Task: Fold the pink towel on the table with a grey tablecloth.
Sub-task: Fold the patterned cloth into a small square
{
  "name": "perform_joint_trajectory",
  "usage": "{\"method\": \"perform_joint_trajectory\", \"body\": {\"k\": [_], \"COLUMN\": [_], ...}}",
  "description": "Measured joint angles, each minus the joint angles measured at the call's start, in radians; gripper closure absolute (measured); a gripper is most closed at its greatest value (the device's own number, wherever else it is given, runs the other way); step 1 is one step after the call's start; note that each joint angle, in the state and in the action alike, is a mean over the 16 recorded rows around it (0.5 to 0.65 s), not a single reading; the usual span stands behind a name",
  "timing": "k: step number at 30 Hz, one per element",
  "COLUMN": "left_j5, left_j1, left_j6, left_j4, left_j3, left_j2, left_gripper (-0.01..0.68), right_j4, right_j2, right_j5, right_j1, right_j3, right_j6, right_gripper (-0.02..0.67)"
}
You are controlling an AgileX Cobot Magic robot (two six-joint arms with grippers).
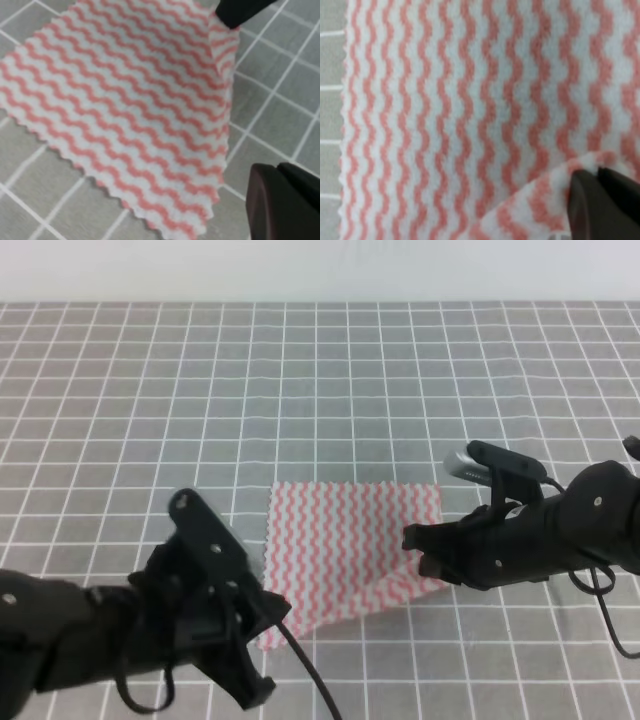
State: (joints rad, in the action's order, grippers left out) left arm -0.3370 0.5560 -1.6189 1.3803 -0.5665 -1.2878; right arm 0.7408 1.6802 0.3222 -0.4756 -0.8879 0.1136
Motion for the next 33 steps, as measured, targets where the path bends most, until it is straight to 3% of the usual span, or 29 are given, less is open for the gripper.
{"method": "perform_joint_trajectory", "body": {"k": [9, 24, 33], "left_j5": [0.098, 0.147, 0.222], "left_j1": [0.088, 0.096, 0.096], "left_j6": [-0.104, -0.238, -0.284], "left_j4": [0.007, 0.008, 0.014], "left_j3": [0.000, 0.001, -0.010], "left_j2": [-0.006, -0.095, -0.208], "left_gripper": [0.623, 0.326, 0.312], "right_j4": [-0.001, -0.001, -0.001], "right_j2": [0.014, 0.013, 0.013], "right_j5": [-0.020, -0.021, -0.017], "right_j1": [0.000, 0.000, 0.000], "right_j3": [-0.011, -0.011, -0.011], "right_j6": [0.002, 0.003, 0.004], "right_gripper": [0.664, 0.664, 0.664]}}
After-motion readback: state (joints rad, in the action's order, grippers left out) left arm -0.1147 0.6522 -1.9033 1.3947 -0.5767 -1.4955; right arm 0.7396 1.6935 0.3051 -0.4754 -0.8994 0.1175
